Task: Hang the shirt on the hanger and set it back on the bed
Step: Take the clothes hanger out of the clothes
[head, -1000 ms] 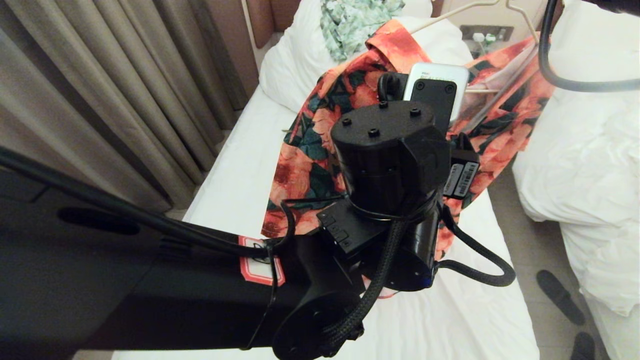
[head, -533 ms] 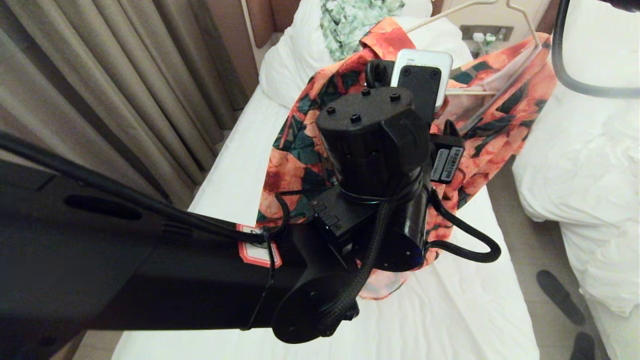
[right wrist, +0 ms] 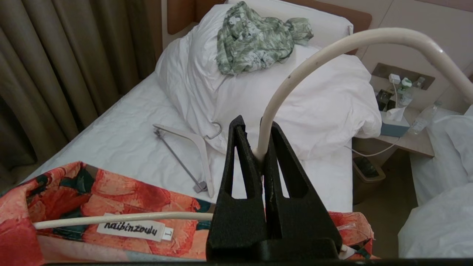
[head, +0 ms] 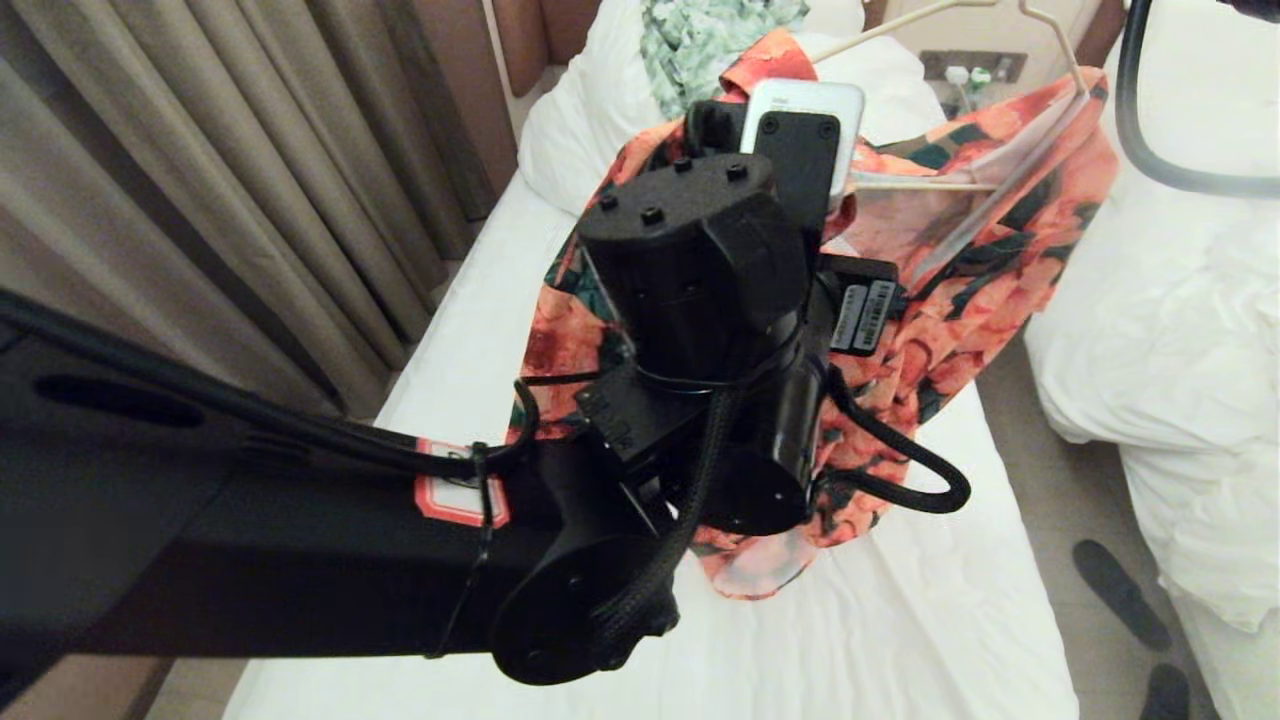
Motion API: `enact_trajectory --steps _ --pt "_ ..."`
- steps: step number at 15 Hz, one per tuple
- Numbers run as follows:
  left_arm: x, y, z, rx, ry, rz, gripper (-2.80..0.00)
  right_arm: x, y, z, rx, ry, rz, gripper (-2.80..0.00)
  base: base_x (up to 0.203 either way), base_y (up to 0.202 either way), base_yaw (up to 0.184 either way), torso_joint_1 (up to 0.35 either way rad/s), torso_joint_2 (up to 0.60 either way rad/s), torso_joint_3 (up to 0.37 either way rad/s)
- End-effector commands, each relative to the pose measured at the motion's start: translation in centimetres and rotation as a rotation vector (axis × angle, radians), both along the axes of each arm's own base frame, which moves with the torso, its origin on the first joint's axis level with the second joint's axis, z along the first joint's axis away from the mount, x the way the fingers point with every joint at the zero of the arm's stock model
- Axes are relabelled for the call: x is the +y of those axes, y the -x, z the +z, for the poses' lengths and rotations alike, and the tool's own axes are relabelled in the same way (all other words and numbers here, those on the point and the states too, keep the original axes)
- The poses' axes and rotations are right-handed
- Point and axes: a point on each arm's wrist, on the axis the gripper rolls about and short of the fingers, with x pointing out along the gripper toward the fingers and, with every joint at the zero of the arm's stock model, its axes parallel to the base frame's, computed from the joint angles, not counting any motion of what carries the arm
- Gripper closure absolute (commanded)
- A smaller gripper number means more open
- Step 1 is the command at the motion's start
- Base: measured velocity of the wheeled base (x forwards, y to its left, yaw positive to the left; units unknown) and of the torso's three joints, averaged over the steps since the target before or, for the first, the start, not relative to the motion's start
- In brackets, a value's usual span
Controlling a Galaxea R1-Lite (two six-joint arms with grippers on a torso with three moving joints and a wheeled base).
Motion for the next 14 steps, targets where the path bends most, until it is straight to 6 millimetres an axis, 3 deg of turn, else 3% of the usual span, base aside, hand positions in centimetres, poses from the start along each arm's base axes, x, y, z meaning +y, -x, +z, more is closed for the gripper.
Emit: enact_trajectory --steps 1,9,14 --pt "1.8 0.3 1.0 -0.007 0.017 0.02 0.0 0.0 0.0 0.1 -0.003 -0.001 -0.004 0.0 0.0 0.0 0.0 0.0 0.0 0.0" --pt "6.6 1.4 1.8 -0.014 0.037 0.06 0.0 -0.7 -0.4 0.3 -0.02 0.035 -0.057 0.0 0.0 0.0 0.0 0.0 0.0 0.0" --pt "7.1 1.3 0.5 0.015 0.01 0.064 0.0 -1.2 -0.5 0.7 -0.036 0.029 -0.073 0.0 0.0 0.0 0.0 0.0 0.0 0.0"
